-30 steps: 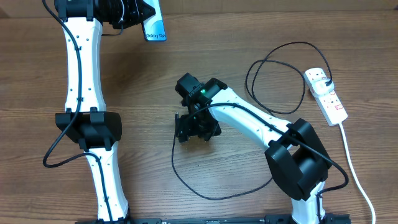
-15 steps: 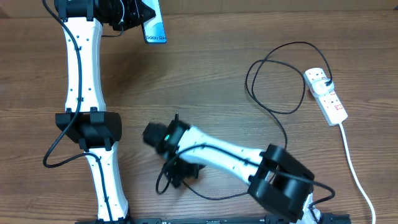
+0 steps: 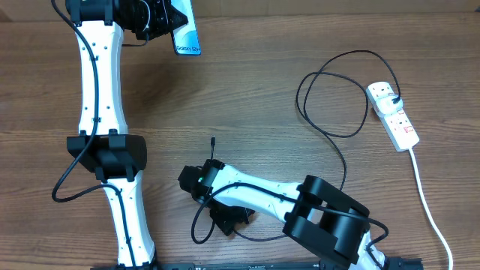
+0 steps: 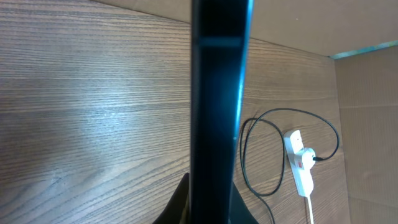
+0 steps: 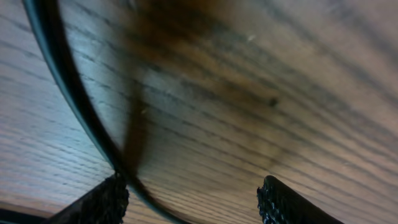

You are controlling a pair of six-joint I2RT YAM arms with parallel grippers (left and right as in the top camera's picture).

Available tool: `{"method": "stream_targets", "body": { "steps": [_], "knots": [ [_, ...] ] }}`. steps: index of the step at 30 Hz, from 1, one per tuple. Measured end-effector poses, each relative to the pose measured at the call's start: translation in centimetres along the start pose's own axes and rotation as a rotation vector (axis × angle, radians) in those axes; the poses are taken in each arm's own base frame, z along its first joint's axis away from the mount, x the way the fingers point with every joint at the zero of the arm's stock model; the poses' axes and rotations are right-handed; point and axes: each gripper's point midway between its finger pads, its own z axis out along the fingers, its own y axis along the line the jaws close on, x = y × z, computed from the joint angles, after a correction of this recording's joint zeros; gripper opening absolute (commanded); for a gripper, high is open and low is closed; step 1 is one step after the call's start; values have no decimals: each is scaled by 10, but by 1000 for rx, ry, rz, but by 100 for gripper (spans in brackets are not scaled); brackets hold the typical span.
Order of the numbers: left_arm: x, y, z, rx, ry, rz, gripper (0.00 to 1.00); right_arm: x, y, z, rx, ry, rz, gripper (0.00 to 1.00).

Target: Plug charger to phone and switch on socket

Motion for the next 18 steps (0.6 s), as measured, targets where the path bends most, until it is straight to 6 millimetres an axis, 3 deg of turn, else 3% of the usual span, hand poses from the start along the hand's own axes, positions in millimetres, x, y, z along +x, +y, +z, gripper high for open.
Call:
{"method": "stream_targets", "body": {
  "steps": [7,11,18],
  "knots": [
    [0,1,0,-9,-3,0,4,7,-1,1,4,34,-3,61],
    [-1,3,0,-18,-5,0,4,6,8,-8,-38,43,-47,73],
    [-1,4,0,-22,-6,0,4,-2,13,-15,-61,10,-90,77]
  ]
}}
